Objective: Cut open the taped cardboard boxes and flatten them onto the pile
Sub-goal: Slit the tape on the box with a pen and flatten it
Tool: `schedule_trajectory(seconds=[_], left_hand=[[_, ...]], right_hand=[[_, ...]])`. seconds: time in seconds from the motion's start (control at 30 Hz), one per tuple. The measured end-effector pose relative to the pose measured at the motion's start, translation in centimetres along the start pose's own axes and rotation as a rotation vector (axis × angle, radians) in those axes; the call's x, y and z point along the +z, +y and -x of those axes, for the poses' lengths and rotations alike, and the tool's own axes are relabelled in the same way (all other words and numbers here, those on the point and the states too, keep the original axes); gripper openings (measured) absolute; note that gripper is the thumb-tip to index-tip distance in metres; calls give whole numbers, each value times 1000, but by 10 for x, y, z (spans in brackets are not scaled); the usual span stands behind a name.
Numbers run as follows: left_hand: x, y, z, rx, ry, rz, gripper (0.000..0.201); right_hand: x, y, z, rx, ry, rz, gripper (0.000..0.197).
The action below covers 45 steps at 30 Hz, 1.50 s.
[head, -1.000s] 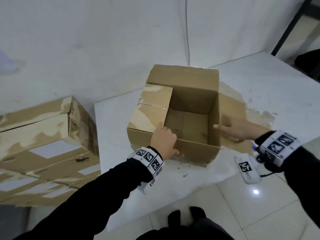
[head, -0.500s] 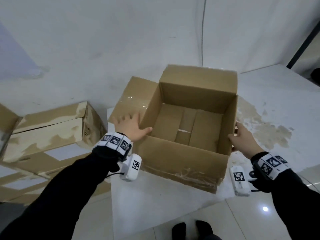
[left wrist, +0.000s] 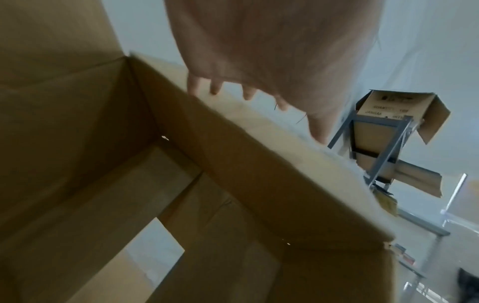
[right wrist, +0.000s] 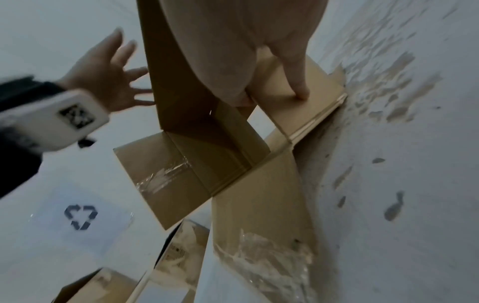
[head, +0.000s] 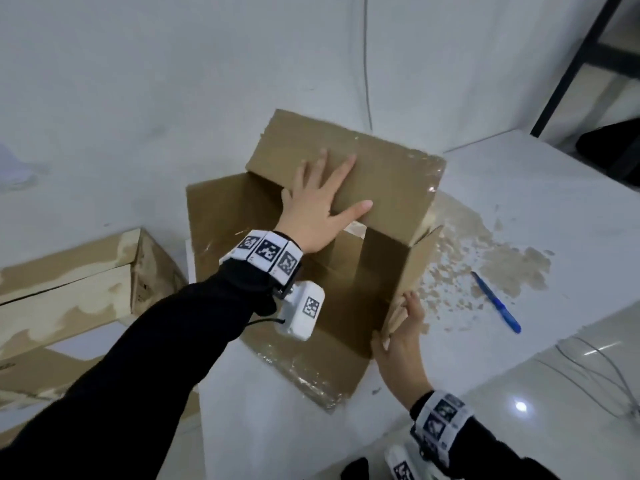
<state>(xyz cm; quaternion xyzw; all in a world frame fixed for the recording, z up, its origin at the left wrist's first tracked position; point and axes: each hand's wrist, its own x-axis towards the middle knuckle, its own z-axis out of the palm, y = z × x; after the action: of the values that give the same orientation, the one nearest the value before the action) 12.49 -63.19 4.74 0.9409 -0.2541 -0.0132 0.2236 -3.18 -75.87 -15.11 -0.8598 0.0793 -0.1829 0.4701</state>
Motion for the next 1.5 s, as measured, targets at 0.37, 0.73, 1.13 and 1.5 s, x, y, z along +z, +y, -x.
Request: schedule_trajectory(seconds=[0.37, 0.73, 1.13, 1.5], left_hand=[[-20, 7, -18, -104, -387, -234, 73], [-30, -21, 24, -202, -445, -155, 80], [-32, 50, 80, -506, -108, -573, 44], [72, 144, 44, -620, 221, -502, 47]], right_hand=[[-109, 23, -33, 375, -84, -437, 87], [-107, 11, -152, 423, -370, -809, 68], [-80, -72, -210, 38, -1071, -334, 98], [-127, -6, -204, -318, -589, -187, 54]])
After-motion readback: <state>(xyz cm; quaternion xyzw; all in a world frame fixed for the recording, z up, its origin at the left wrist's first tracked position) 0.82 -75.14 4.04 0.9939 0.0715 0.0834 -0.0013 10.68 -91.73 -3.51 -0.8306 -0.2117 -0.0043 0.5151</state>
